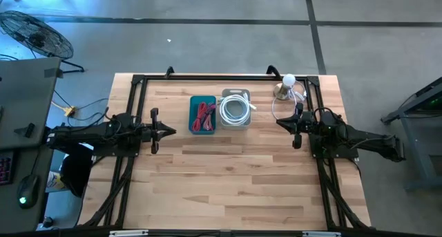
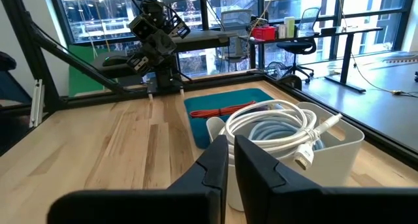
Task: Pick & Place USB Port
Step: Return to Home Position
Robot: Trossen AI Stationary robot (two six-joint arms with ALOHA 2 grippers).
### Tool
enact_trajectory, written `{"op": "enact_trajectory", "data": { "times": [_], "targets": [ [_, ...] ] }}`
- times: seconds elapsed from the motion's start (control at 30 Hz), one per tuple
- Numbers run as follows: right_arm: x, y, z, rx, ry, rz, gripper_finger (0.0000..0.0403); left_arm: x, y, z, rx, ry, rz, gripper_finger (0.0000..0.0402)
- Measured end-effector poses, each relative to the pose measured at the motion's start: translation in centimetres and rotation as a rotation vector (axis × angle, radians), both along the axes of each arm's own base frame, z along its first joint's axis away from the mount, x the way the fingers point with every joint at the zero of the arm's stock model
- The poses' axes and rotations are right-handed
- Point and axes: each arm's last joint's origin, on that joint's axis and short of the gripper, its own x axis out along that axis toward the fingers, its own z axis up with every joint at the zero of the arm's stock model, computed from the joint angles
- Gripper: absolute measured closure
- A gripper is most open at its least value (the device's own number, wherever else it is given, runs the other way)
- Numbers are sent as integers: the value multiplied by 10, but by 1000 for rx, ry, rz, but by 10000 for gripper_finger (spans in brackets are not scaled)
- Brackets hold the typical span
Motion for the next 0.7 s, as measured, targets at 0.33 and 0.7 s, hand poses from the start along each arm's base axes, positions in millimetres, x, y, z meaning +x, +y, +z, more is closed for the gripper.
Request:
{"op": "enact_trajectory", "data": {
  "times": [0.33,0.7],
  "targets": [
    [0,0,0,0,0,0,386,0,0,0,0,0,0,377],
    [0,0,0,0,0,0,383,0,0,0,0,0,0,377]
  ]
}}
